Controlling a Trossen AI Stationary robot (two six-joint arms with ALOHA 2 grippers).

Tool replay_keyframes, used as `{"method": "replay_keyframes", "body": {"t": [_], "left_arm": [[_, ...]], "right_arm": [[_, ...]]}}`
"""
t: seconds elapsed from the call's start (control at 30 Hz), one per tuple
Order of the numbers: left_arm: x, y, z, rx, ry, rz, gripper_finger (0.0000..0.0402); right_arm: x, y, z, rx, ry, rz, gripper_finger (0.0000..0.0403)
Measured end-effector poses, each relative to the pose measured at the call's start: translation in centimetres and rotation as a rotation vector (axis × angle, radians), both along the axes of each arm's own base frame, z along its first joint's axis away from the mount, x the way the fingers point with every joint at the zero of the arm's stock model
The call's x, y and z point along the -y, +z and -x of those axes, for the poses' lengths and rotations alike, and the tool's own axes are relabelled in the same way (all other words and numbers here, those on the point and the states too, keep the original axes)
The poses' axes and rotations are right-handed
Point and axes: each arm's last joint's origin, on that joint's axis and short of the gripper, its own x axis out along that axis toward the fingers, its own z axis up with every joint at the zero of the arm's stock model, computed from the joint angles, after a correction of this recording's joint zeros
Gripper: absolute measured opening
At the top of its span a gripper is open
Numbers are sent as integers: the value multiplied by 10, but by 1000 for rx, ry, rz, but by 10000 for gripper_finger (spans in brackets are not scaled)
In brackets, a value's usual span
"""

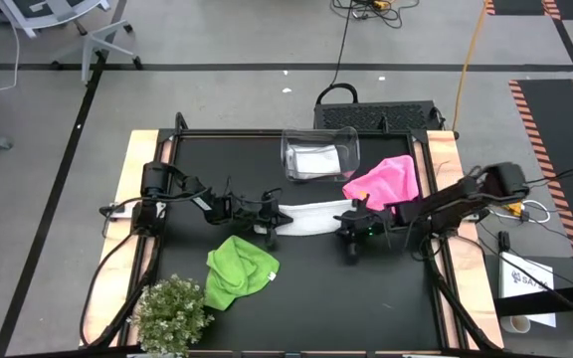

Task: Fold microfiber towels
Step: Fold the gray microfiber cloth

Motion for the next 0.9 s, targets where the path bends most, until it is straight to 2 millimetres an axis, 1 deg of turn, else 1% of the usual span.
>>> {"method": "replay_keyframes", "body": {"t": [0.1,0.2,0.33,0.53,0.67,0.77,0.9], "left_arm": [[0,0,0,0,0,0,3],[0,0,0,0,3,1,7],[0,0,0,0,5,1,4],[0,0,0,3,8,-1,8],[0,3,-1,41,16,-3,3],[0,12,-3,81,28,14,8],[0,30,-3,108,43,62,24]], "right_arm": [[1,3,12,-37,-3,2,0],[2,7,20,-70,-4,6,0],[2,13,26,-79,-5,7,0],[2,31,24,21,-29,-21,0],[2,43,21,79,-43,-37,0],[2,46,20,103,-43,-40,0],[2,48,18,130,-43,-43,0]]}}
